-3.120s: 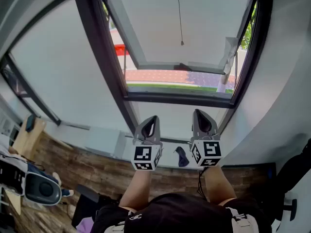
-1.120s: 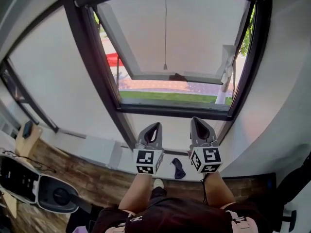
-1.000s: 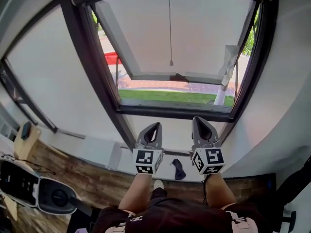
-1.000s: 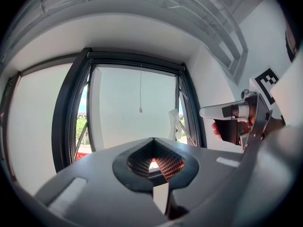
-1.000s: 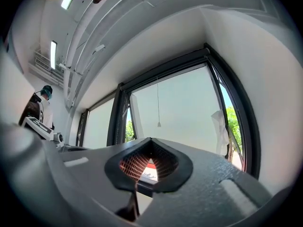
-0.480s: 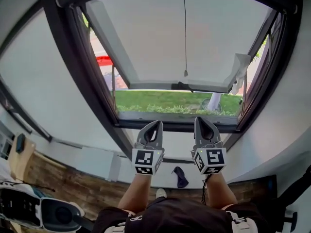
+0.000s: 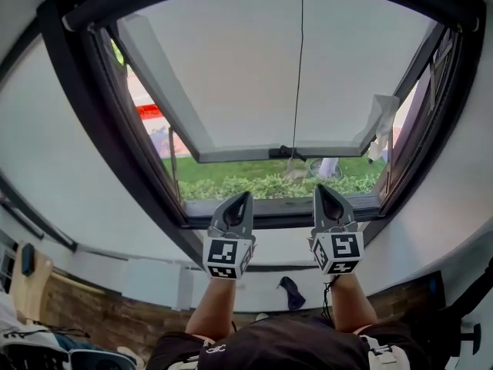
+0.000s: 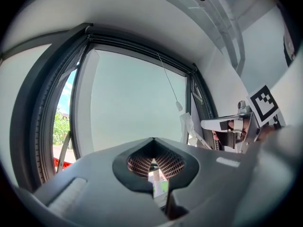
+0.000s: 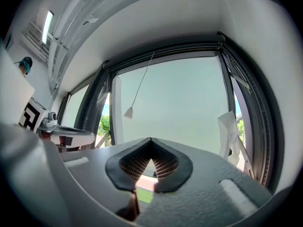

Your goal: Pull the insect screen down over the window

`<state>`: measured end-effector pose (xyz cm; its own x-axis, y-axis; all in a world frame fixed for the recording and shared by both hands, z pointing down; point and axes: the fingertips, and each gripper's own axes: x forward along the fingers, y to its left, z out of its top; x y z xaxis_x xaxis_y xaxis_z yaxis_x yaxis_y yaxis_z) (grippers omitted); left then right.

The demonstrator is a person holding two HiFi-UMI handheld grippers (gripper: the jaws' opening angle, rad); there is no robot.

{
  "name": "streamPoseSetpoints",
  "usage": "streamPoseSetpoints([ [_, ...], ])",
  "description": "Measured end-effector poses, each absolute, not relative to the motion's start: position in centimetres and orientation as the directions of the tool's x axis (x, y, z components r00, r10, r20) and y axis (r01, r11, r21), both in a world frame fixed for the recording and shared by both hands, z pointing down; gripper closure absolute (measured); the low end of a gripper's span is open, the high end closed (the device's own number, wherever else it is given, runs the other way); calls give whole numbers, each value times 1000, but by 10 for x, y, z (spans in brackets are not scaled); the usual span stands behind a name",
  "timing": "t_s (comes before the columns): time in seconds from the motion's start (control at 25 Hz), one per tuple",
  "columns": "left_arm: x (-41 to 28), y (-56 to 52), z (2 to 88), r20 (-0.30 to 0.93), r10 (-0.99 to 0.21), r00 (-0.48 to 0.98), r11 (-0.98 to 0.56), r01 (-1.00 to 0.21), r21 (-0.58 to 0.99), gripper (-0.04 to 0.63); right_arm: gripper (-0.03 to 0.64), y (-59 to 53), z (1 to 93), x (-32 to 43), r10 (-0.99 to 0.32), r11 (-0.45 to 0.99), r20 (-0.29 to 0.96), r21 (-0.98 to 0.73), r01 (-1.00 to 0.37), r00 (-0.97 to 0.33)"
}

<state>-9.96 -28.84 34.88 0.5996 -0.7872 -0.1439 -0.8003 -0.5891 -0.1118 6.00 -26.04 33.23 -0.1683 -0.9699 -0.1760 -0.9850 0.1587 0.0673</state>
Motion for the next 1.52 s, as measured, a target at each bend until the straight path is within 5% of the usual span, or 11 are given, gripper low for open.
streamPoseSetpoints([
  [0.48,-88,-321,340,-135,-810,570,-550,-820,-160,577,614,-289,326,87,-969,159,-173,125,-979,-179],
  [0.8,-90,-336,314,-83,-800,594,-486,-724,-490,577,614,-286,304,121,-970,99,-179,340,-935,-168],
  [1.04,-105,-347,271,-63,-851,522,-283,-555,-782,577,614,-290,256,151,-974,-46,-199,638,-768,-108],
  [1.52,-96,-332,113,-239,-823,515,11,-407,-913,575,614,-284,107,199,-929,-317,-367,851,-418,-43],
])
